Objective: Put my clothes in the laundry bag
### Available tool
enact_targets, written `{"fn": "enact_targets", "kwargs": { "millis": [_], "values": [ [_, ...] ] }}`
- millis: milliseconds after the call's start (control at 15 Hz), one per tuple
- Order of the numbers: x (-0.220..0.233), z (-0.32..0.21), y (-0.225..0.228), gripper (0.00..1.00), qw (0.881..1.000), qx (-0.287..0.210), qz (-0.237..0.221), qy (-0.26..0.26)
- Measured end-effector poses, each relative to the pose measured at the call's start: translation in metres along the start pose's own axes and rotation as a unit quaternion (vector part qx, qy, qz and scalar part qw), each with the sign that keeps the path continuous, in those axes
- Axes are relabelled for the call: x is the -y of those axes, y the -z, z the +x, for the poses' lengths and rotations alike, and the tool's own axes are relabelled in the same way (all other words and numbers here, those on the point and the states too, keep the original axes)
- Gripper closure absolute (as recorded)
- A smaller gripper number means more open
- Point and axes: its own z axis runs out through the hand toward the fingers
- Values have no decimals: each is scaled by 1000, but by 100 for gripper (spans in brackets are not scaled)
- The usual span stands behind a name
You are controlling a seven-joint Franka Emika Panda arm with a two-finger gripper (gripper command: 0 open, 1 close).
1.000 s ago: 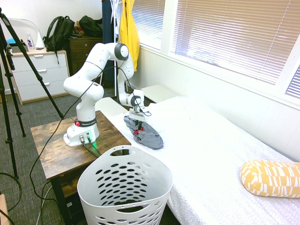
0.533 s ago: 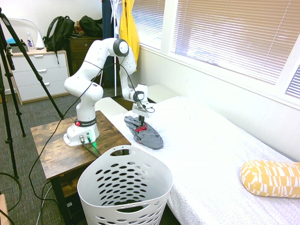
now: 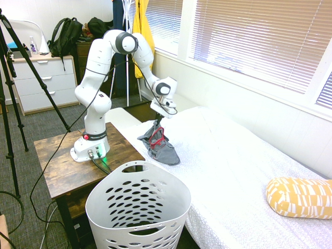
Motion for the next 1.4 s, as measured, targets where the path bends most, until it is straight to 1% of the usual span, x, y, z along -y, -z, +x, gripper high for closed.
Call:
{"fn": "enact_targets", "kwargs": {
  "millis": [200, 333, 467, 600, 800, 933, 1067, 1200, 1400],
  "values": [
    [-28, -7, 87, 100, 1000, 7, 10, 17],
    [-53, -14, 136, 100, 1000, -2, 6, 28],
    [-87, -23, 186, 100, 999, -11, 3, 32],
    [-133, -35, 245, 100, 999, -24, 2, 30],
    [-218, -52, 333, 100, 998, -62, 17, 5],
    [-279, -69, 383, 100, 997, -75, 8, 19],
    [-335, -91, 420, 100, 996, -82, -1, 44],
    [-387, -111, 448, 100, 994, -92, -8, 61],
    [-462, -131, 468, 100, 993, -86, -25, 79]
  ]
}}
